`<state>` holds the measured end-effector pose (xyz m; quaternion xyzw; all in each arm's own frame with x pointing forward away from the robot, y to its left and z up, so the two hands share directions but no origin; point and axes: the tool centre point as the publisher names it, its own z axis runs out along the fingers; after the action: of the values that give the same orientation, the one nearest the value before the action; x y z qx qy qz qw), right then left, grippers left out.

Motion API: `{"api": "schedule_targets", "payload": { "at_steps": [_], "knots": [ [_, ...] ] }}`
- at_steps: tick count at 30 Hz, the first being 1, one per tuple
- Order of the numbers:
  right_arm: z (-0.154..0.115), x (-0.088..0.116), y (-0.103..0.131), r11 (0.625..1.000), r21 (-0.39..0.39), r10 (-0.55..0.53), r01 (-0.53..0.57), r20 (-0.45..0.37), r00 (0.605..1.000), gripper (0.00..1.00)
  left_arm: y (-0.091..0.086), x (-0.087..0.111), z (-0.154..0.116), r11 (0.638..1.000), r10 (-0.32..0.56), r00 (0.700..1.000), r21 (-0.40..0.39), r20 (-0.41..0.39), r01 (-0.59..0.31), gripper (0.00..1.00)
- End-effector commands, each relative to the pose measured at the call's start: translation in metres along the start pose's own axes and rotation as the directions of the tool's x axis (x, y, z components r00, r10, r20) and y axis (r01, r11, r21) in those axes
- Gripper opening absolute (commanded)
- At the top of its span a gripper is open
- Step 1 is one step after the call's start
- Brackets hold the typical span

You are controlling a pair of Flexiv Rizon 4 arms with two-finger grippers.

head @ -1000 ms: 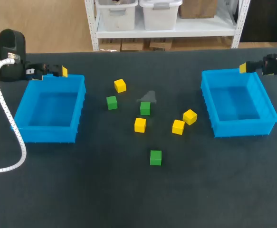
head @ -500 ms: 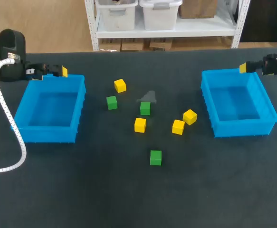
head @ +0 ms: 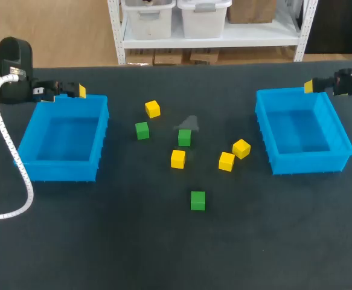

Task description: Put the green cubes in the right bin and the yellow cubes in the left bin.

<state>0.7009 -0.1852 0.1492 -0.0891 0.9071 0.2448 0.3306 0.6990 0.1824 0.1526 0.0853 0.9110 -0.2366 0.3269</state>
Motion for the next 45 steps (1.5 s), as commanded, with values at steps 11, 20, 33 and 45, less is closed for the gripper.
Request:
{"api": "schedule_targets", "payload": {
  "at_steps": [11, 20, 33, 45],
  "knots": [
    [0.000, 0.000, 0.000, 1.000, 0.002, 0.000, 0.000, 0.000, 1.000, 1.00, 0.003, 0.001, 0.000, 1.000, 0.003, 1.000, 0.012, 0.006, -0.003, 1.00],
    [0.000, 0.000, 0.000, 1.000, 0.002, 0.000, 0.000, 0.000, 1.000, 1.00, 0.003, 0.001, 0.000, 1.000, 0.003, 1.000, 0.012, 0.006, -0.003, 1.00],
    [0.012, -0.041, 0.030, 0.987, 0.031, -0.156, 0.158, -0.053, 0.986, 1.00, 0.003, 0.001, 0.000, 1.000, 0.003, 1.000, 0.012, 0.006, -0.003, 1.00],
    [0.070, -0.067, 0.103, 0.883, -0.099, -0.469, 0.459, -0.185, 0.863, 1.00, 0.003, 0.001, 0.000, 1.000, 0.003, 1.000, 0.012, 0.006, -0.003, 1.00]
  ]
}}
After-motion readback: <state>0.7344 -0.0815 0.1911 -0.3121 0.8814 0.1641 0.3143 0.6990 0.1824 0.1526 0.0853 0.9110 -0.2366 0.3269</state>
